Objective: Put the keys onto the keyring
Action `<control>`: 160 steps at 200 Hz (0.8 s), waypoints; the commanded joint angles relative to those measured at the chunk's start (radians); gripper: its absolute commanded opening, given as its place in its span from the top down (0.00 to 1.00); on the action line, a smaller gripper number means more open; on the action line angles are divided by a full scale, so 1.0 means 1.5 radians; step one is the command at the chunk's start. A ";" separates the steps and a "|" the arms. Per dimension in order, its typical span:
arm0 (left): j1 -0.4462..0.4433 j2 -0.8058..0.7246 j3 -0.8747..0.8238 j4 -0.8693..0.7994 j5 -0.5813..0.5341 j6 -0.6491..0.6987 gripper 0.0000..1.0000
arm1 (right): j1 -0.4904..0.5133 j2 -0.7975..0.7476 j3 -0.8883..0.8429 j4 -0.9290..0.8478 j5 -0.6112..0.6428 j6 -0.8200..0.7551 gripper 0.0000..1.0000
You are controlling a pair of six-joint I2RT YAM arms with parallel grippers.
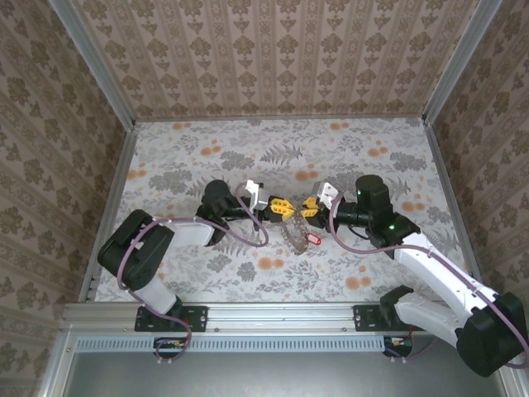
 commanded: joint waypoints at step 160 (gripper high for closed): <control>-0.012 -0.001 0.042 0.045 0.038 -0.032 1.00 | 0.034 -0.017 0.054 -0.173 -0.055 -0.105 0.77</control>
